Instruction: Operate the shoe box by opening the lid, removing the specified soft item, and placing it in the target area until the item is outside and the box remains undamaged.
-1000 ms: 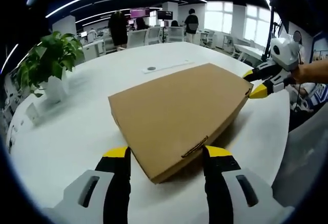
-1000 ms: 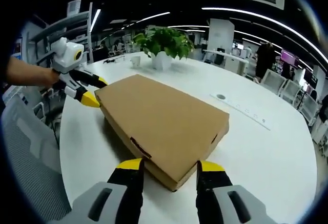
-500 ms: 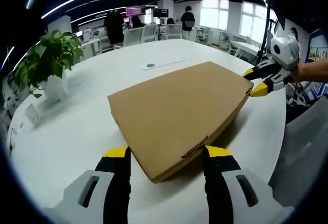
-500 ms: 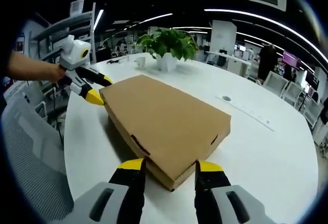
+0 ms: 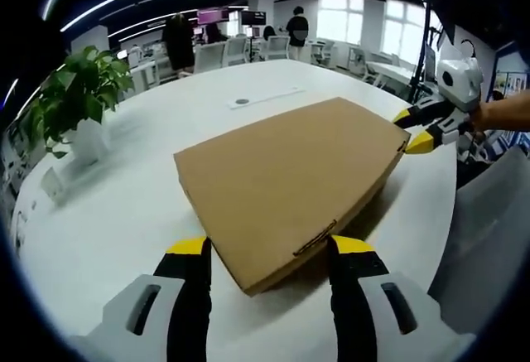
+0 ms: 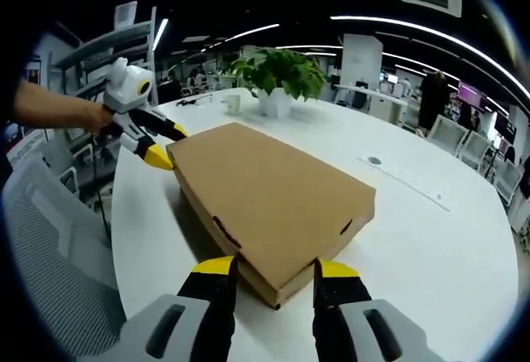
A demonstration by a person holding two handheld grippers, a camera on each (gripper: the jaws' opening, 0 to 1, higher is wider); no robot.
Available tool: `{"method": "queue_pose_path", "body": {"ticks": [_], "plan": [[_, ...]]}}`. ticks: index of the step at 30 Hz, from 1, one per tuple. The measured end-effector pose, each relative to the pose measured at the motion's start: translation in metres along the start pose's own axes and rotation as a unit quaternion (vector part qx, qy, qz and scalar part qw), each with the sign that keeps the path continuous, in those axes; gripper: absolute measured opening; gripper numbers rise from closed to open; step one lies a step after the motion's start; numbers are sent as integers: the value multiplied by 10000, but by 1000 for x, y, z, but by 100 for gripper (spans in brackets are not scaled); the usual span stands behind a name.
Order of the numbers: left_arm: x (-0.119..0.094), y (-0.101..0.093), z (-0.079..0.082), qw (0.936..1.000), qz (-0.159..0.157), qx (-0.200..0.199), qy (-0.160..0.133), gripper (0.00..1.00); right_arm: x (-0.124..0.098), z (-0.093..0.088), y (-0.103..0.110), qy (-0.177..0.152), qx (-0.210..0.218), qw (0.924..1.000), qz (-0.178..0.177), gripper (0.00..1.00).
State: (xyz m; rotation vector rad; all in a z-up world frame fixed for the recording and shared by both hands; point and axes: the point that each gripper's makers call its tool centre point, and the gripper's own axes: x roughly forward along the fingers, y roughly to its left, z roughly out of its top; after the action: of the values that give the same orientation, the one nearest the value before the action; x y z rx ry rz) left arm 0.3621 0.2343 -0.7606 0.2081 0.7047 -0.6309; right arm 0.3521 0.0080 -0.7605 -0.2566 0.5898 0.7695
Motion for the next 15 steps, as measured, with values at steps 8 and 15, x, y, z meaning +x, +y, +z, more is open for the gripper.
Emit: {"method": "queue_pose_path", "body": {"ticks": [8, 15], "plan": [[-7, 4, -7, 10000, -39, 33, 33, 57, 1, 1, 12, -58, 55, 10000, -17, 32], [-16, 9, -14, 10000, -30, 16, 63, 57, 4, 4, 22, -89, 74, 9999, 50, 32]]}}
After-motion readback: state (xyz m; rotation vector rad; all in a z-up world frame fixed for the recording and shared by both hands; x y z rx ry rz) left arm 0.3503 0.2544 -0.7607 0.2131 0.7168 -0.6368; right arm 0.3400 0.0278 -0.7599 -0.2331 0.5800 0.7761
